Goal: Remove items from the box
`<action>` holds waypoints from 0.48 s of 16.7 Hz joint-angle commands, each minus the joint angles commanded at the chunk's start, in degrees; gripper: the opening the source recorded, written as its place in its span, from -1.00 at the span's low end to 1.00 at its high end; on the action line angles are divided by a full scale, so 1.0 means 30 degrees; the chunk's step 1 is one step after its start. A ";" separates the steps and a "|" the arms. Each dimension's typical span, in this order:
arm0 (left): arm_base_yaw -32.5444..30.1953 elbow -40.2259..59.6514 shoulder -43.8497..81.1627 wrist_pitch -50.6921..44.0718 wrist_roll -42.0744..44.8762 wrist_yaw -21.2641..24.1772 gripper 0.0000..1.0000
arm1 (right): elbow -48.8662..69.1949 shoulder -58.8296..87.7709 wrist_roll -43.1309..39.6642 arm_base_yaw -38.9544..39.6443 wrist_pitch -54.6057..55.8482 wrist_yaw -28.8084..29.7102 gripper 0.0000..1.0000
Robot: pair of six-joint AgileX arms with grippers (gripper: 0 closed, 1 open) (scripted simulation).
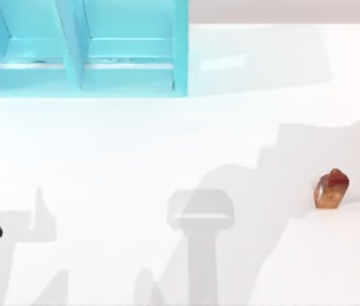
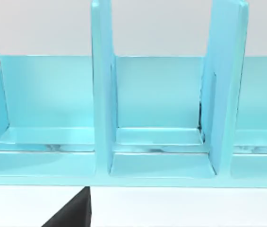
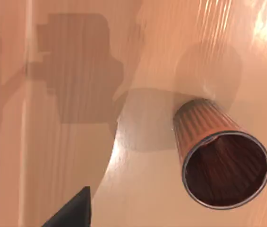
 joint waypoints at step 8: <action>0.0000 0.0000 0.0000 0.0000 0.0000 0.0000 1.00 | 0.0854 0.0713 -0.2534 -0.2372 -0.1140 0.0013 1.00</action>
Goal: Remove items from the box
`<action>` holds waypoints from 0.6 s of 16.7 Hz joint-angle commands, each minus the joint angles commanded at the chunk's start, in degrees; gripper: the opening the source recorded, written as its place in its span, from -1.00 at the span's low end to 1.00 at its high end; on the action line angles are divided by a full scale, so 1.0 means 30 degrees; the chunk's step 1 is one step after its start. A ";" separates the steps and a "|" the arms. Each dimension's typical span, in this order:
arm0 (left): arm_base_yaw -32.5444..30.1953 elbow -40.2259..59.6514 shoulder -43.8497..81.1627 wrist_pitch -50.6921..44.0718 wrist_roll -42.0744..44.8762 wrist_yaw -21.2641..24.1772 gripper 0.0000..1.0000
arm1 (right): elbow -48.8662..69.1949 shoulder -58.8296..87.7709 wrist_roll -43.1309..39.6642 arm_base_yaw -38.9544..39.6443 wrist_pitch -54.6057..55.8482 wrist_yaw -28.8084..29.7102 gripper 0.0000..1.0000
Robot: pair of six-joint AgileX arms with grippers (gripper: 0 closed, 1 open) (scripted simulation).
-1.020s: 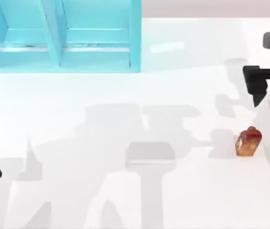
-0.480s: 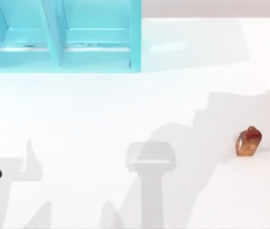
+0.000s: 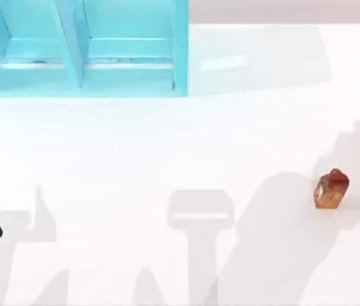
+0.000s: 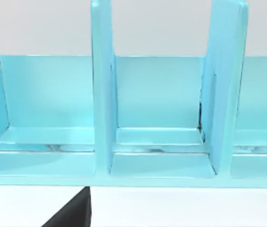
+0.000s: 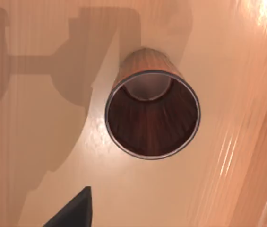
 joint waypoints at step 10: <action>0.0000 0.0000 0.0000 0.0000 0.0000 0.0000 1.00 | -0.4749 0.0435 0.0098 0.0092 0.5194 0.0002 1.00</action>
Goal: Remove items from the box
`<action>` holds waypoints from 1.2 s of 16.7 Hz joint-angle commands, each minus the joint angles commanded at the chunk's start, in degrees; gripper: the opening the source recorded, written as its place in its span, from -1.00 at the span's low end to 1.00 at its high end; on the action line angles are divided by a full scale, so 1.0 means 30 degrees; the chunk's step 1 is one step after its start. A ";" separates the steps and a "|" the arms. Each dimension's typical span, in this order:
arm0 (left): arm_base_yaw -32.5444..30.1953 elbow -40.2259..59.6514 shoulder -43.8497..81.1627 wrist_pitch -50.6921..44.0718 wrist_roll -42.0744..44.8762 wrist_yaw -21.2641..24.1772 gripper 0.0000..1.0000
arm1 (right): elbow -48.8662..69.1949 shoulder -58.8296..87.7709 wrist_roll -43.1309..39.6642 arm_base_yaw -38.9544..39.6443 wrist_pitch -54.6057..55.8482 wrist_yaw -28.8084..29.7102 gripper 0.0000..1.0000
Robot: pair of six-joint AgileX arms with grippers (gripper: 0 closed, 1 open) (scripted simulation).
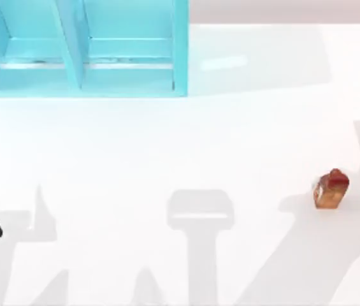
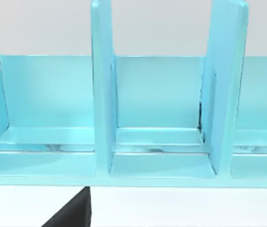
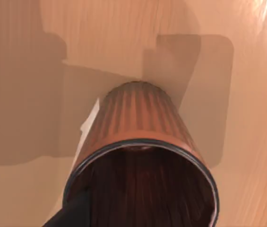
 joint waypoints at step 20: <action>0.0000 0.0000 0.0000 0.0000 0.0000 0.0000 1.00 | -0.1831 0.0248 -0.0012 -0.0016 0.2069 0.0003 -0.81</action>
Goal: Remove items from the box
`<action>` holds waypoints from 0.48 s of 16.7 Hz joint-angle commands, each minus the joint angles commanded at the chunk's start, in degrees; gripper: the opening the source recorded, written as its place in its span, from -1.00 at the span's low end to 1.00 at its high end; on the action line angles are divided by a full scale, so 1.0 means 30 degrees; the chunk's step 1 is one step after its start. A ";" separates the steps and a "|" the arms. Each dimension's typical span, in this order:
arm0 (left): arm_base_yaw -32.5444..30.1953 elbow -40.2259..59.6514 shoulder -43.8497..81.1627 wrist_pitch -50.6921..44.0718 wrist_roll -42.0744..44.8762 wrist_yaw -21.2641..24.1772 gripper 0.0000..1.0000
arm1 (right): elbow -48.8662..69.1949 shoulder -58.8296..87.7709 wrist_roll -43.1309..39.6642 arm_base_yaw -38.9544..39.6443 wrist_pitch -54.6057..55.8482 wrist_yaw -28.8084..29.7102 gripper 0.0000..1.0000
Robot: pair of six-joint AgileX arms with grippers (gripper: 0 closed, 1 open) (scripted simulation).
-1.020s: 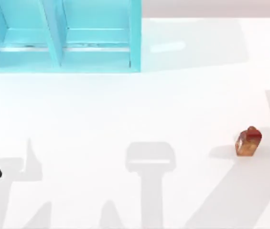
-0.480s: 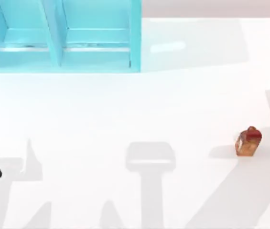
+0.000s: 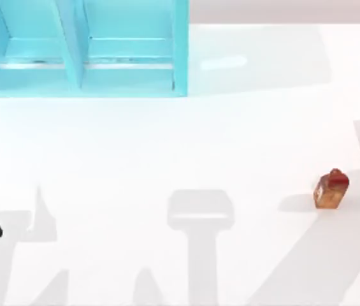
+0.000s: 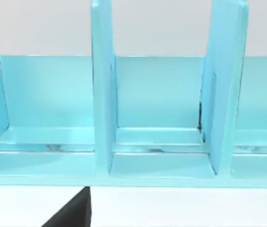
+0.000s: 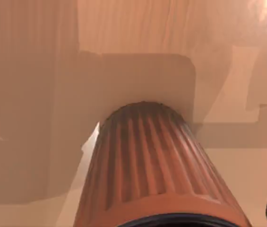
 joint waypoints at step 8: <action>0.0000 0.0000 0.0000 0.0000 0.0000 0.0000 1.00 | 0.0000 0.0000 0.0000 0.0000 0.0000 0.0000 -1.00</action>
